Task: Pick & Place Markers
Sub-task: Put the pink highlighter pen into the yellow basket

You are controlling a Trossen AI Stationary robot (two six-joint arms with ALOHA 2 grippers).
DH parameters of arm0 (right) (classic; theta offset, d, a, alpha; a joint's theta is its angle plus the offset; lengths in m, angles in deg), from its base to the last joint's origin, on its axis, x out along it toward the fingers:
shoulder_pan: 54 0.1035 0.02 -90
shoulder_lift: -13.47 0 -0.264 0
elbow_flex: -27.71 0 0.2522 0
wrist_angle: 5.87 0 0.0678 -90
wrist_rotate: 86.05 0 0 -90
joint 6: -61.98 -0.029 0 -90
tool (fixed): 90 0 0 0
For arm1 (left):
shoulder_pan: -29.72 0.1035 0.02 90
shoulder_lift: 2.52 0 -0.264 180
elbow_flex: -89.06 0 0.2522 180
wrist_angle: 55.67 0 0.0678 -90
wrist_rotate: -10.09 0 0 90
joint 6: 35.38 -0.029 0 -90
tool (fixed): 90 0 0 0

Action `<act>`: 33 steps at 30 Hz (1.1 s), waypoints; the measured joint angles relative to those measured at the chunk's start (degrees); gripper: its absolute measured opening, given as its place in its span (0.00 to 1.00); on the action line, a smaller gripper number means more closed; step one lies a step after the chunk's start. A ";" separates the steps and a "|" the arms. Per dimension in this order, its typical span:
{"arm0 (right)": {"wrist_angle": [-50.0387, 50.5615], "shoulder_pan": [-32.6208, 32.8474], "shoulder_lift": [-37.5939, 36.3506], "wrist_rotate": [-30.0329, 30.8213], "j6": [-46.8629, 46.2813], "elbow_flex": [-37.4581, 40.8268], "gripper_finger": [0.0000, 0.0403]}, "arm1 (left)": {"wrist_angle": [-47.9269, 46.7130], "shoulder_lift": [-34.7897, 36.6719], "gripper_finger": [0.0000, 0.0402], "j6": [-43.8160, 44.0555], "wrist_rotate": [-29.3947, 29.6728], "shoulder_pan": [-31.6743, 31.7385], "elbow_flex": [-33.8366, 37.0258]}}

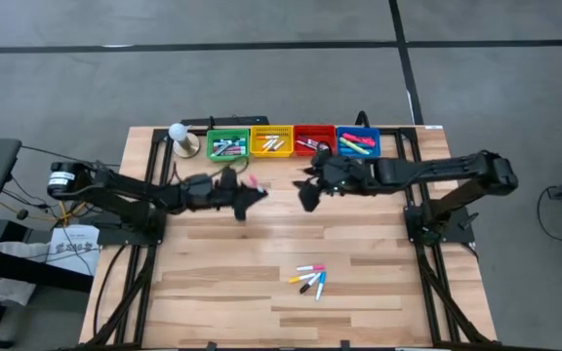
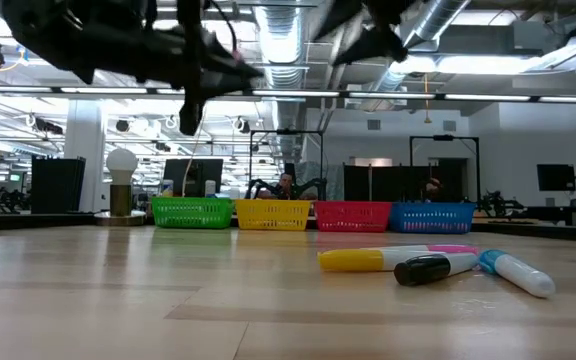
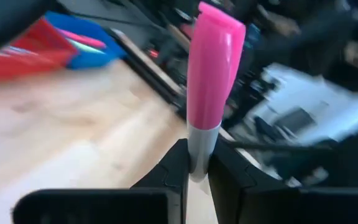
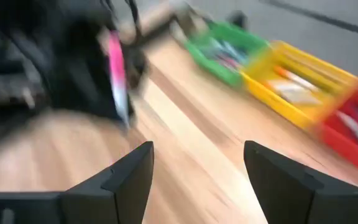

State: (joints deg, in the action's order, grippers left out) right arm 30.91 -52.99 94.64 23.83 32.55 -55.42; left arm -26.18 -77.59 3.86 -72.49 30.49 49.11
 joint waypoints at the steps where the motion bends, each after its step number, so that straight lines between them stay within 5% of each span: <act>1: 3.64 -0.61 -0.55 0.00 0.57 0.00 0.59 | -0.45 0.00 0.10 -0.04 -0.30 1.92 0.00; 6: 17.10 -3.92 -0.53 2.11 1.24 0.00 0.59 | -1.47 0.00 0.10 -2.38 -2.26 11.10 -0.06; 14: 23.63 -8.44 5.27 2.60 11.51 0.02 0.59 | -6.08 -4.29 0.10 -17.45 -2.52 22.09 -8.35; 23: 25.89 -10.02 12.50 2.56 10.19 0.00 0.59 | -17.71 -15.09 0.11 -30.90 -2.91 25.98 -20.48; 33: 23.95 -6.16 17.54 3.96 4.88 0.00 0.59 | -22.31 -25.36 0.11 -43.24 -1.06 31.01 -25.23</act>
State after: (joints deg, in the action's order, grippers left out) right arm 54.86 -59.15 112.18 27.78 37.42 -55.42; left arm -48.49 -102.95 -39.38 -73.54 61.50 23.87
